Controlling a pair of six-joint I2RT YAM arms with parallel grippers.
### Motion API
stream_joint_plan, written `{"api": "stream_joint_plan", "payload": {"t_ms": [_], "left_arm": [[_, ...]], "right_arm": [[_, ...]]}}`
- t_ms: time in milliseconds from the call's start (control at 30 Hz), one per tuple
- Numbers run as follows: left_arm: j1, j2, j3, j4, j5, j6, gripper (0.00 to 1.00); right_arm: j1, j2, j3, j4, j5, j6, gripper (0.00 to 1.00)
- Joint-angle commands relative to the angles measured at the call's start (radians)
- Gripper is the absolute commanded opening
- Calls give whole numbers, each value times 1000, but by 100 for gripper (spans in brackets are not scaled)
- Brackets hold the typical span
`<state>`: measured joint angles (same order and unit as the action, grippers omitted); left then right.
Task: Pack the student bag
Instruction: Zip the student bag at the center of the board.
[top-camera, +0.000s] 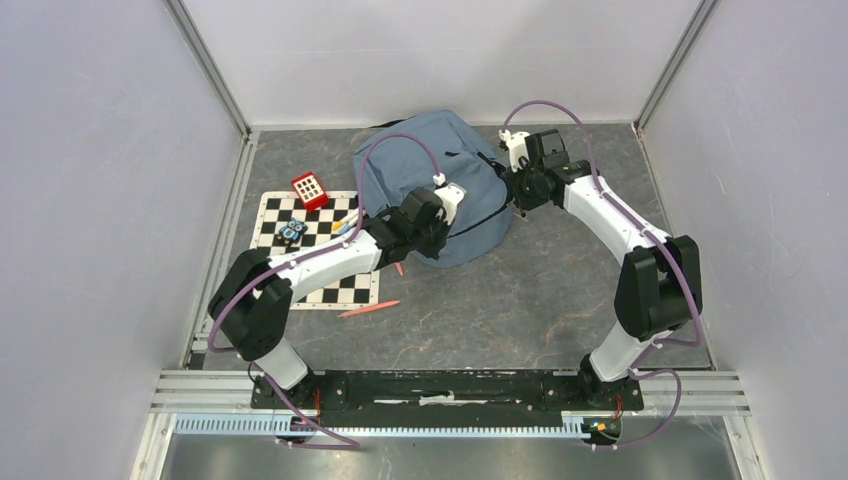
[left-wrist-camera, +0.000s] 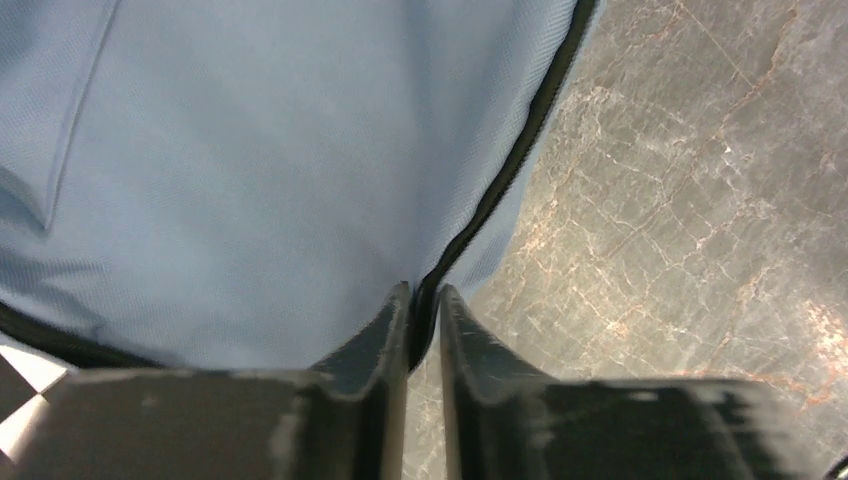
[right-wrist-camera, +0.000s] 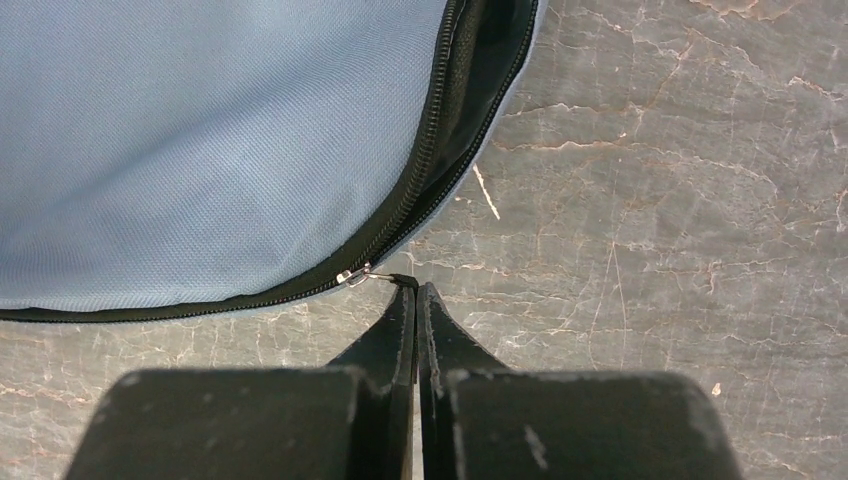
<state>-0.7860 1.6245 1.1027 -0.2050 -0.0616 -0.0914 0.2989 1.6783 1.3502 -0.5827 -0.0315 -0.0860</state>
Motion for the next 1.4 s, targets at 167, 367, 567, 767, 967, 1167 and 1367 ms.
{"api": "stream_joint_plan", "payload": {"t_ms": [167,367,567,767,967,1167,1367], "left_arm": [[11,23,162,-32,129,-61,75],[10,179,332,-6,184,-72,85],[-3,298,457,-2,220,-52,79],[-20,369,512,1,219,-46,75],[-36,392,518,-5,230,-32,46],[-42,368,473,-14,226,-21,12],[-48,324,403,-15,243,-9,2]], "right_arm": [[-37,-82,-28,59,-56,-54,0],[-37,-119,-77,84,-84,-19,0],[-37,-130,-82,84,-93,-8,0],[-37,-130,-86,84,-97,3,0],[-37,-136,-88,84,-80,14,0],[-37,-135,-80,87,-21,12,0],[-32,-136,-77,119,105,12,0]]}}
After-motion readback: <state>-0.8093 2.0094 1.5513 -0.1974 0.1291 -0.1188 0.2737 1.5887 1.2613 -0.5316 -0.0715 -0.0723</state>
